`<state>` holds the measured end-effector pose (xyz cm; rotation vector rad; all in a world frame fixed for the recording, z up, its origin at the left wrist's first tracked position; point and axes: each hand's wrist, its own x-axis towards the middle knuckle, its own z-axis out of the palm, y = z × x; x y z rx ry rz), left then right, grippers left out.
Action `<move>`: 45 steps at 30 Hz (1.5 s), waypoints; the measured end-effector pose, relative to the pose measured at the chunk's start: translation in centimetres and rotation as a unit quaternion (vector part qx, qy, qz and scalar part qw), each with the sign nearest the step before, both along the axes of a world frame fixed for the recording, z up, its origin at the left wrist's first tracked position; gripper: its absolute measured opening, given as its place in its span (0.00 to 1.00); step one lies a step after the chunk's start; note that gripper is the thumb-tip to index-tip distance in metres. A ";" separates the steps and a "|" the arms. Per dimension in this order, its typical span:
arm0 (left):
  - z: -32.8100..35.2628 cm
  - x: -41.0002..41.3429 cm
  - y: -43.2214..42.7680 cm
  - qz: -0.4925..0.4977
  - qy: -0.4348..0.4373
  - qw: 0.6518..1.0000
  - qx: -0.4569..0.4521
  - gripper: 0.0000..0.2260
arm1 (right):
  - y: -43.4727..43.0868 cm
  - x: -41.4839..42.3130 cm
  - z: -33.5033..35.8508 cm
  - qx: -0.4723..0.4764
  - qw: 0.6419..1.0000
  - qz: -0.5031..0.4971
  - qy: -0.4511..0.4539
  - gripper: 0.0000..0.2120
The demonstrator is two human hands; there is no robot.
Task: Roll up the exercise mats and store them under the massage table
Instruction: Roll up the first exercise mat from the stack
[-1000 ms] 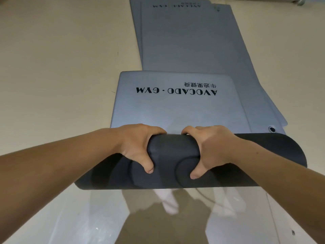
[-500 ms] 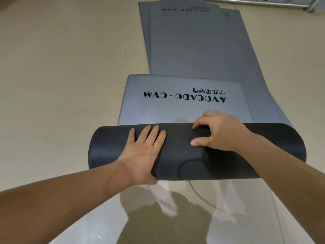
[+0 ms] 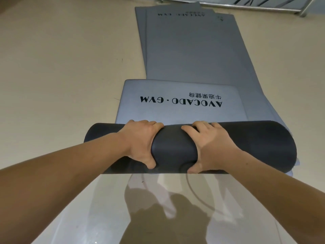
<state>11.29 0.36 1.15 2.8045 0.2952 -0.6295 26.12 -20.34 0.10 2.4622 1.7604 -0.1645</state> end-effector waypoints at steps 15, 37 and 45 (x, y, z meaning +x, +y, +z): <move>2.5 -0.2 -1.3 0.024 0.011 1.000 0.016 0.50 | -2.5 3.5 0.9 -0.190 0.880 -0.170 0.401 0.52; 1.2 -0.3 -1.9 -0.068 -0.038 0.993 0.092 0.43 | -2.1 -1.7 3.3 -0.155 0.985 -0.067 0.029 0.69; 1.8 1.3 -2.4 0.083 0.117 0.978 -0.151 0.36 | -5.9 0.1 4.3 -0.072 0.994 -0.055 0.068 0.47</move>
